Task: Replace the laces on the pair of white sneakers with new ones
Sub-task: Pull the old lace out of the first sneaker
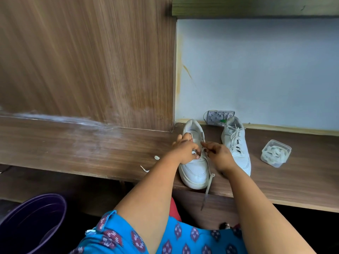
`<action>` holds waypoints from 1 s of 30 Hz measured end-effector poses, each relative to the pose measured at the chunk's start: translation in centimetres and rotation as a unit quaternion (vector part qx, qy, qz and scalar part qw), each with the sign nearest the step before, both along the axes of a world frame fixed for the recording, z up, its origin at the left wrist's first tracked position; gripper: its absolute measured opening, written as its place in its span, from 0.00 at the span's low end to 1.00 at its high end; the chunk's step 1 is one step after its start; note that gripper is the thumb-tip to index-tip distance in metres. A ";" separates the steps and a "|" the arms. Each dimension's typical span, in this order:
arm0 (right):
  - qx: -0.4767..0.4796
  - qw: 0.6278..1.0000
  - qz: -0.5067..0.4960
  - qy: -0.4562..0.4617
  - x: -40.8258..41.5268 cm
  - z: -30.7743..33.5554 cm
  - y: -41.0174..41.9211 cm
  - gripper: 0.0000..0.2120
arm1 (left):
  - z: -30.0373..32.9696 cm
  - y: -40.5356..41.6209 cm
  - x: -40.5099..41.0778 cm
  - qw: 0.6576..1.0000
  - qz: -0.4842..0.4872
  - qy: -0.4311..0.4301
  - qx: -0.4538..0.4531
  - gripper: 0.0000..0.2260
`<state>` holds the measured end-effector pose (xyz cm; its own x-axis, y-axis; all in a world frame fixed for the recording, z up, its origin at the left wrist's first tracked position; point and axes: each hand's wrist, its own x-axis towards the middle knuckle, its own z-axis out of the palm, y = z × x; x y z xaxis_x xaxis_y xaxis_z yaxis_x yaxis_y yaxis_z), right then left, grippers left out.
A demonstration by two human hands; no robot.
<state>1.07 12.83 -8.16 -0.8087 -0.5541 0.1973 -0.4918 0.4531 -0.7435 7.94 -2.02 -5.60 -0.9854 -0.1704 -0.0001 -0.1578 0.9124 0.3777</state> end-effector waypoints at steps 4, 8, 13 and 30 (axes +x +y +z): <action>0.003 1.000 -0.005 -0.007 0.3 0.0 -0.2 0.16 | -0.4 0.3 -0.1 0.999 0.021 0.027 0.031 0.06; -0.008 1.000 -0.002 -0.012 0.3 0.0 0.0 0.17 | 0.5 -0.4 -0.5 0.974 0.143 0.165 0.054 0.10; -0.009 1.000 -0.003 -0.012 -0.1 -0.5 0.1 0.17 | 1.6 -1.6 -0.1 0.810 0.373 0.399 0.212 0.08; -0.018 0.999 0.004 -0.030 0.2 -0.2 0.0 0.18 | 0.1 0.6 0.0 0.999 0.017 -0.009 0.043 0.05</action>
